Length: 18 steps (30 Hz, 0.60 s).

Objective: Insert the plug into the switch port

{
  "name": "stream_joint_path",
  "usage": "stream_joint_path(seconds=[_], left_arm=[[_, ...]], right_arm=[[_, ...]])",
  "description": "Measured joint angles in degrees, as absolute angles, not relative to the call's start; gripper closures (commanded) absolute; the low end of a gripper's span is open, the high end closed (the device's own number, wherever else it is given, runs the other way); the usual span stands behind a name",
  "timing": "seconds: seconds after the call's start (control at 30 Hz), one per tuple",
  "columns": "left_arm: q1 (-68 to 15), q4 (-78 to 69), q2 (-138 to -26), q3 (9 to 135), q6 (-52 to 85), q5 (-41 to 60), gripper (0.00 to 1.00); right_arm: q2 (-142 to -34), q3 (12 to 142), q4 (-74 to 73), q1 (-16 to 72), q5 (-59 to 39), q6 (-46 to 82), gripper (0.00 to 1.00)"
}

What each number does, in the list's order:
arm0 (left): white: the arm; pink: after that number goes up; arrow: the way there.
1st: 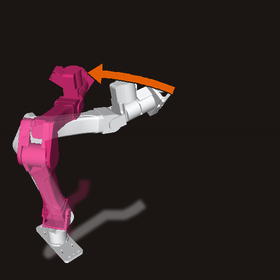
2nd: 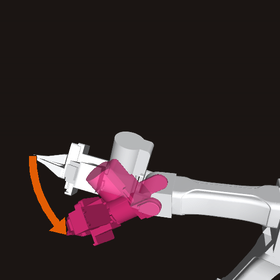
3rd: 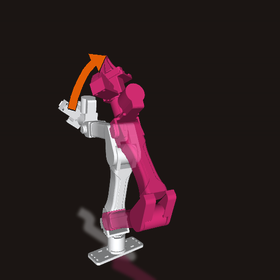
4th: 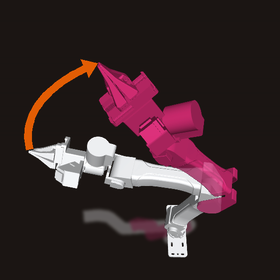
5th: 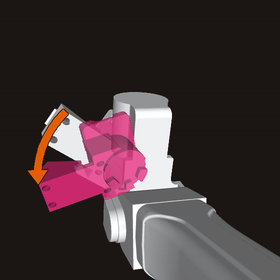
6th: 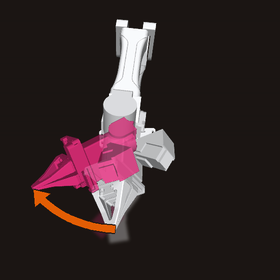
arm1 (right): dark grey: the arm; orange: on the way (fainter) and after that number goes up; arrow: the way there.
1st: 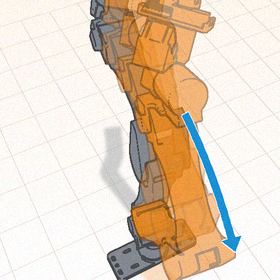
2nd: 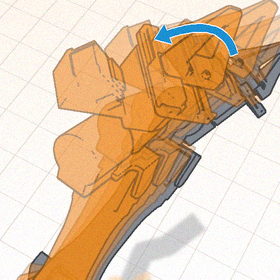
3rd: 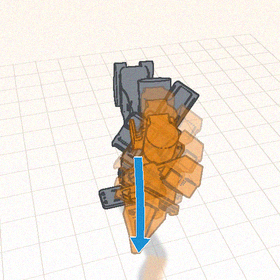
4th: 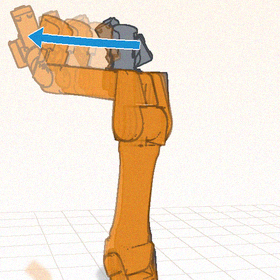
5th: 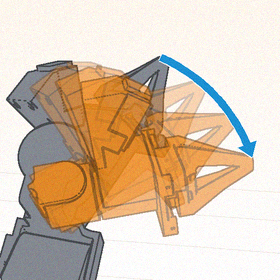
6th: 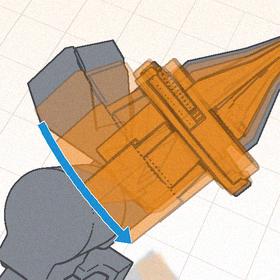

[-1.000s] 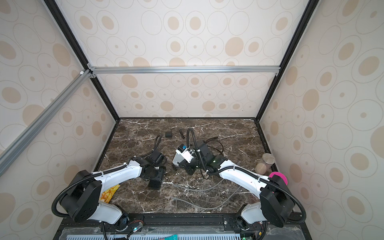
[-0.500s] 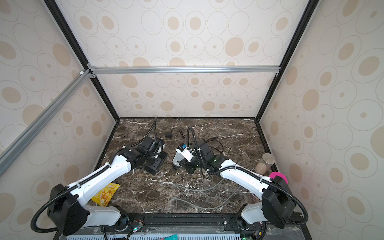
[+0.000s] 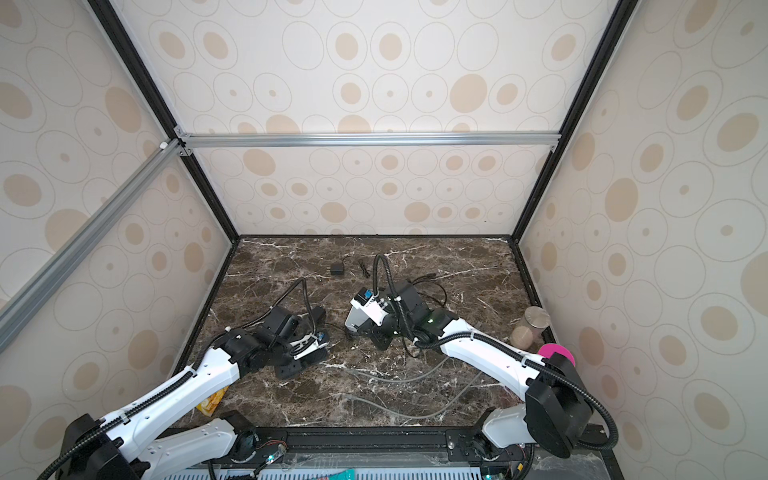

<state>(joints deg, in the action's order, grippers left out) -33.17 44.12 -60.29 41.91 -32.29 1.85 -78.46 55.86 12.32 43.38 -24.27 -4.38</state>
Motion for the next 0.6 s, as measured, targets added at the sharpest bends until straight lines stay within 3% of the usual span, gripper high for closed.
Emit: stream_joint_path(seconds=[0.5, 0.6], left_arm=[[-33.17, 43.53, -61.43, 31.42, -51.86, 6.52, 0.42], [-33.19, 42.39, -61.45, 31.18, -53.21, 6.26, 0.35]], right_arm=[[-78.52, 56.55, 12.58, 43.44, -25.10, -4.21, 1.00], [-78.61, 56.55, 12.58, 43.48, -25.04, -4.16, 1.00]])
